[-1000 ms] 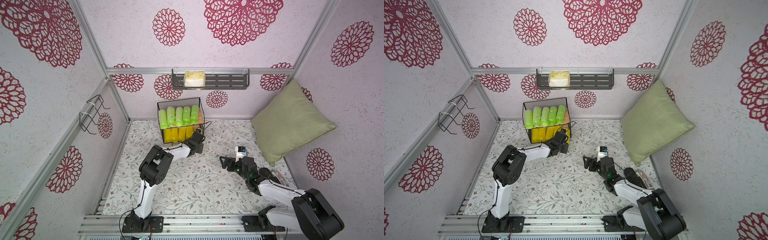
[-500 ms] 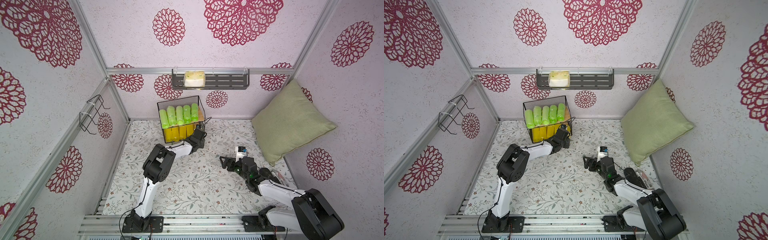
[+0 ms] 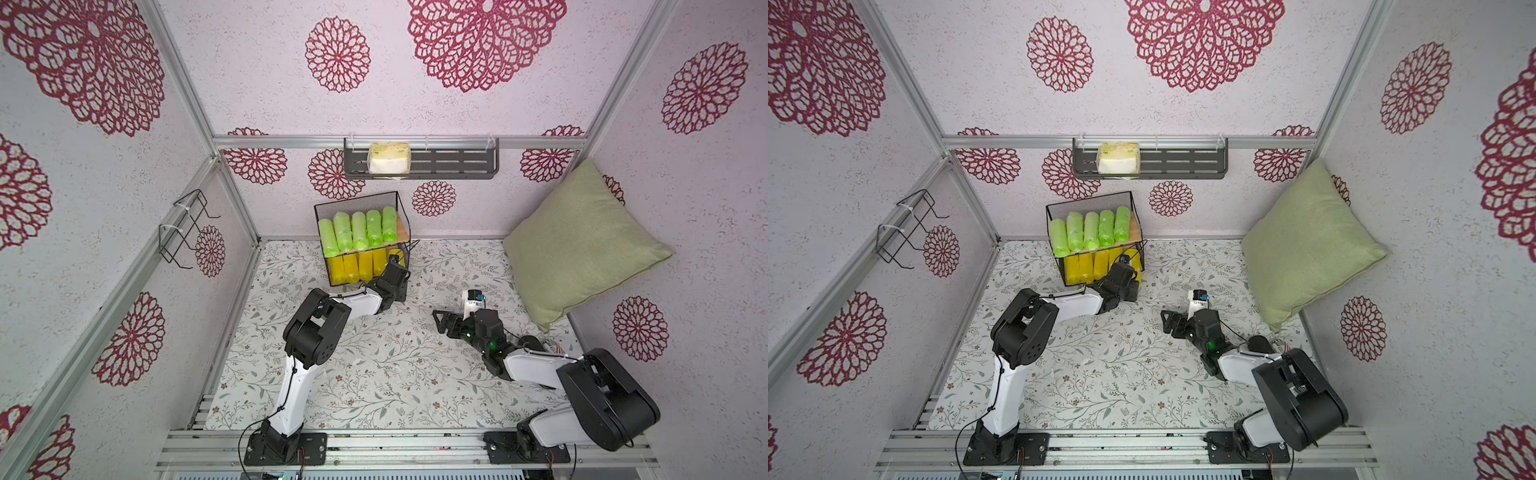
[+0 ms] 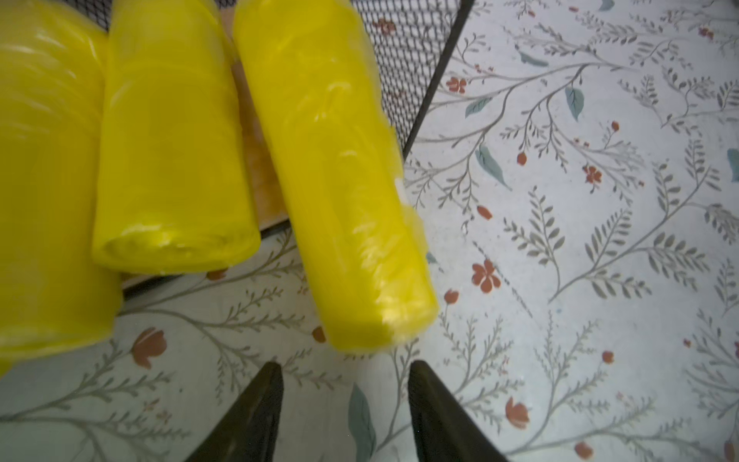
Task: Sort the rolls of trash bags by color and place them on the shelf
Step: Adjust the roll of trash bags on the shelf.
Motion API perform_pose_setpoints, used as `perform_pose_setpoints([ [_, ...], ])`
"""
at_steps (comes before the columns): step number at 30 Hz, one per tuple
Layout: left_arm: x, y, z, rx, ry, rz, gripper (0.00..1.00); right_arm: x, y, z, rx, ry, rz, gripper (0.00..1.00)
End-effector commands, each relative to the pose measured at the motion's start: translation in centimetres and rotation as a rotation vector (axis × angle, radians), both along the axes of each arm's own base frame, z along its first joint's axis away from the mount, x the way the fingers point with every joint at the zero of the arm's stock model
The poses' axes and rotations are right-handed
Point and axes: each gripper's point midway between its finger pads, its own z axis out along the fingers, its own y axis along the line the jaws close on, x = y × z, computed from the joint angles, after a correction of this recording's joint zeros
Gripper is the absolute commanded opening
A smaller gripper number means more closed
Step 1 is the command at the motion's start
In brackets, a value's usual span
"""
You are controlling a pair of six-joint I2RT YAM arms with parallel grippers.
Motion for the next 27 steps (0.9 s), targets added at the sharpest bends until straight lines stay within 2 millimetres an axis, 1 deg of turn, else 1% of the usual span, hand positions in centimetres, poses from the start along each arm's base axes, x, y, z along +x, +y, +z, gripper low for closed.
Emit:
perform_pose_setpoints([
  [1,-1.0,-0.2,5.0,-0.084,-0.056,-0.022,0.6,2.3,2.6,3.7,0.093,-0.107,0.028,0.84],
  [3,-2.2,0.8,5.9,-0.075,-0.053,-0.018,0.63,3.4,3.8,3.7,0.098,-0.112,0.042,0.83],
  [4,-2.8,1.4,7.1,-0.079,-0.066,-0.011,0.63,3.9,4.4,3.8,0.1,-0.117,0.048,0.83],
  [6,-3.9,2.9,7.7,-0.067,-0.064,0.012,0.65,5.1,5.7,3.5,0.099,-0.117,0.055,0.83],
  [11,-5.6,6.1,8.2,-0.059,-0.039,0.057,0.67,7.5,8.2,2.4,0.107,-0.127,0.062,0.84],
  [14,-6.0,7.3,8.4,-0.062,-0.03,0.068,0.67,9.0,9.5,1.6,0.107,-0.127,0.07,0.84],
  [20,-6.7,8.7,8.9,-0.069,-0.03,0.084,0.67,11.6,11.0,-0.4,0.095,-0.118,0.063,0.84],
  [27,-7.6,9.7,9.1,-0.068,-0.029,0.091,0.67,13.8,12.2,-2.5,0.092,-0.101,0.052,0.82],
])
